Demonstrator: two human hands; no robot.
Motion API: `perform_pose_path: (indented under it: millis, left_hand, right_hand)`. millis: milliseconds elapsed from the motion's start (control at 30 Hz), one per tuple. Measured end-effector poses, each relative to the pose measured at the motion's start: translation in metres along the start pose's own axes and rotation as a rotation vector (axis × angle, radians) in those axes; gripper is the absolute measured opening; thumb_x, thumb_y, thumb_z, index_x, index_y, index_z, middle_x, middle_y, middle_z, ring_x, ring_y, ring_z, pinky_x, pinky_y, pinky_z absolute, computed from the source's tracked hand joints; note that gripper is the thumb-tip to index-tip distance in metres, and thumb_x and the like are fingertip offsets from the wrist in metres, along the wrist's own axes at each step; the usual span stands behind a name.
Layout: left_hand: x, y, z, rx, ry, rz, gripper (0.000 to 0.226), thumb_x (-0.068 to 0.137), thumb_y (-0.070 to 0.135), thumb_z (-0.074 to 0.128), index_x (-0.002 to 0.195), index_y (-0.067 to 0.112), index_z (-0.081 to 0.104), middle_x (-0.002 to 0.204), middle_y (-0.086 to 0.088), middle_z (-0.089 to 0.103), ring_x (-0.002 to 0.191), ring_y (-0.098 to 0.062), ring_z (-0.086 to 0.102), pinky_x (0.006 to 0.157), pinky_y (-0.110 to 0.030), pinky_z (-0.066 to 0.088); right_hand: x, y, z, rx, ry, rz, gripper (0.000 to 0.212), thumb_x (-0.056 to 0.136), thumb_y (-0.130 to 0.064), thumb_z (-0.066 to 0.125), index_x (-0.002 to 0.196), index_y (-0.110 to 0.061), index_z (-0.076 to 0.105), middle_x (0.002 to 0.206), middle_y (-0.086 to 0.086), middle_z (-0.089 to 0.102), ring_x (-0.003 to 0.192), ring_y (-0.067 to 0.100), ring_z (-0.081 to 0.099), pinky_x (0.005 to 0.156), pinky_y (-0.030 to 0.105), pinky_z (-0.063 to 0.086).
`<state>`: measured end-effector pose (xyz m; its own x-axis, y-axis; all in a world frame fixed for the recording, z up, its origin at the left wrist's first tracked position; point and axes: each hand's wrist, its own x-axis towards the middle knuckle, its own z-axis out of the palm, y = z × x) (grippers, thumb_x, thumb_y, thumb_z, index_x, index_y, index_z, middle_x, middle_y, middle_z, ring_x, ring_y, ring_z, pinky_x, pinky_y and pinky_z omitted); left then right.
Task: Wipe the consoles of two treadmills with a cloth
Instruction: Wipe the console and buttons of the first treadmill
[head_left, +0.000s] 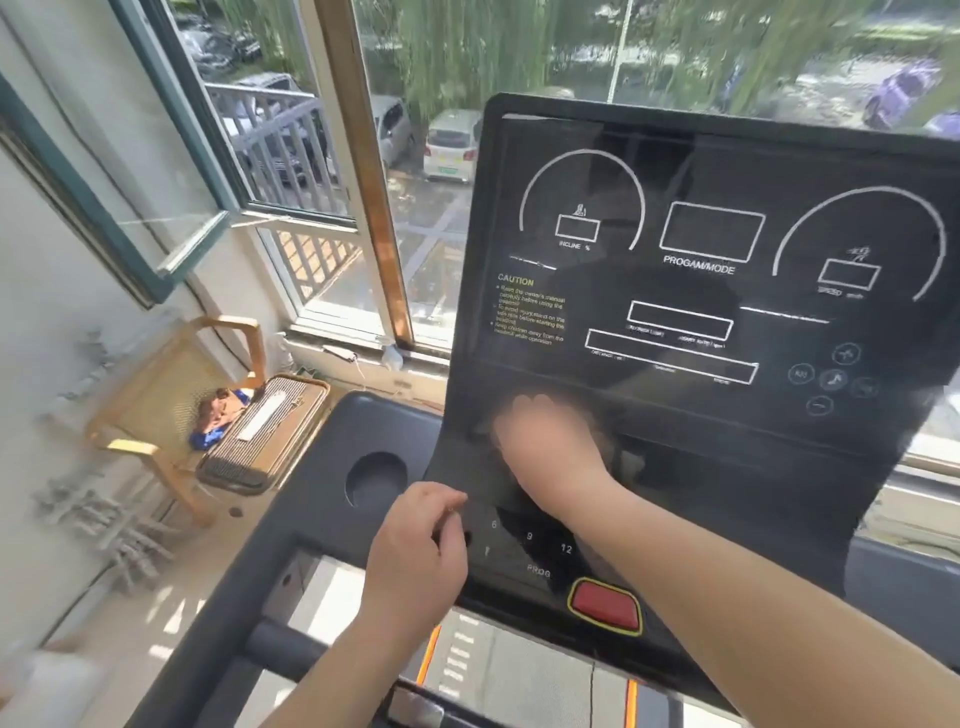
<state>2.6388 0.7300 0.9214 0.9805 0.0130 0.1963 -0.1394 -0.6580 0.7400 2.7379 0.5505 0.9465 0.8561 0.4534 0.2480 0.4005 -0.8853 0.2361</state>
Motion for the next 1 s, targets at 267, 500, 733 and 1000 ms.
perform_pose_path:
  millis: [267, 500, 733, 1000]
  left_hand:
    - [0.055, -0.017, -0.031, -0.046, 0.033, -0.079, 0.021, 0.098, 0.012, 0.063, 0.111, 0.027, 0.07, 0.101, 0.029, 0.058, 0.098, 0.003, 0.06, 0.086, -0.016, 0.051]
    - [0.083, -0.012, -0.022, -0.145, 0.016, -0.012, 0.021, 0.096, 0.007, 0.063, 0.108, 0.021, 0.074, 0.104, 0.017, 0.067, 0.098, -0.005, 0.064, 0.089, -0.029, 0.055]
    - [0.078, -0.009, 0.0, -0.152, -0.058, 0.086, 0.022, 0.095, 0.003, 0.063, 0.105, 0.019, 0.074, 0.103, 0.017, 0.066, 0.097, -0.004, 0.064, 0.085, -0.027, 0.056]
    - [0.05, -0.021, -0.017, -0.124, -0.075, -0.033, 0.023, 0.096, 0.006, 0.064, 0.107, 0.024, 0.074, 0.103, 0.023, 0.066, 0.102, 0.003, 0.061, 0.085, -0.014, 0.049]
  right_hand:
    - [0.041, -0.008, -0.023, -0.015, 0.088, -0.037, 0.034, 0.057, -0.009, 0.089, 0.078, -0.012, 0.063, 0.073, 0.01, 0.058, 0.063, 0.031, 0.057, 0.051, 0.033, 0.029]
    - [-0.001, 0.102, -0.044, -0.286, 0.249, 0.014, 0.018, 0.082, -0.013, 0.075, 0.087, -0.014, 0.058, 0.08, 0.009, 0.054, 0.07, 0.032, 0.055, 0.054, 0.038, 0.036]
    - [-0.001, 0.06, -0.016, -0.247, 0.302, 0.134, 0.013, 0.082, -0.01, 0.072, 0.092, -0.013, 0.064, 0.084, 0.008, 0.057, 0.074, 0.032, 0.055, 0.061, 0.04, 0.036]
    - [0.059, -0.007, -0.017, 0.023, 0.188, 0.241, 0.009, 0.084, -0.015, 0.072, 0.086, -0.014, 0.063, 0.082, 0.008, 0.058, 0.073, 0.032, 0.056, 0.059, 0.039, 0.038]
